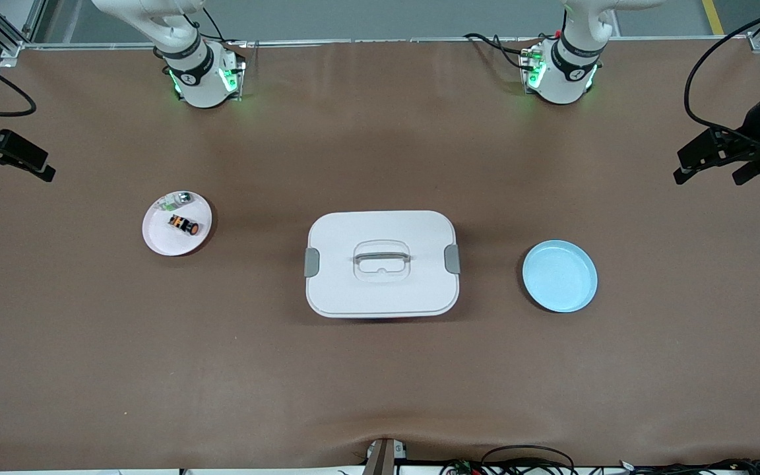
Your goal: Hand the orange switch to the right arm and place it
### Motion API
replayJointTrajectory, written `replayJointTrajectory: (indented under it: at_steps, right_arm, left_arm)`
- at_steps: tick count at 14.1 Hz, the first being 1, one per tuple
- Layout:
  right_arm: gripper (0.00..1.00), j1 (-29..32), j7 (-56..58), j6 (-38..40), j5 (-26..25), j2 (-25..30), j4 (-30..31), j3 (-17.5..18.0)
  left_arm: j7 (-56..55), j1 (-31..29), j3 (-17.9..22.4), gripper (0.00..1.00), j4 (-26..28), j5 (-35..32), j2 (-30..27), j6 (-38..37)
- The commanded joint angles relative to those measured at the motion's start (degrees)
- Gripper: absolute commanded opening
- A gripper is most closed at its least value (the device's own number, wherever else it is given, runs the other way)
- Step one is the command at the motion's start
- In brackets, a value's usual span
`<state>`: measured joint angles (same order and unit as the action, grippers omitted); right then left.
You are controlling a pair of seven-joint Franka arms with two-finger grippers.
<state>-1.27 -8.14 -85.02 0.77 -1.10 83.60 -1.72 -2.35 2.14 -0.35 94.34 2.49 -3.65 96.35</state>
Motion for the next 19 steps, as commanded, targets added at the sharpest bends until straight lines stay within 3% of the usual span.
replayJointTrajectory:
  at_steps: [1,19]
  right_arm:
    - [1.0,-0.58,-0.21,-0.85,0.72,1.54,1.48,0.41]
    - [1.0,-0.14,4.62,-2.08,1.78,1.71,2.8,-0.12]
  left_arm:
    - [-0.47,0.23,0.08,1.0,-1.18,-1.61,0.04,-1.25]
    - [-0.38,0.23,0.17,1.0,-2.06,-1.52,0.66,-3.71]
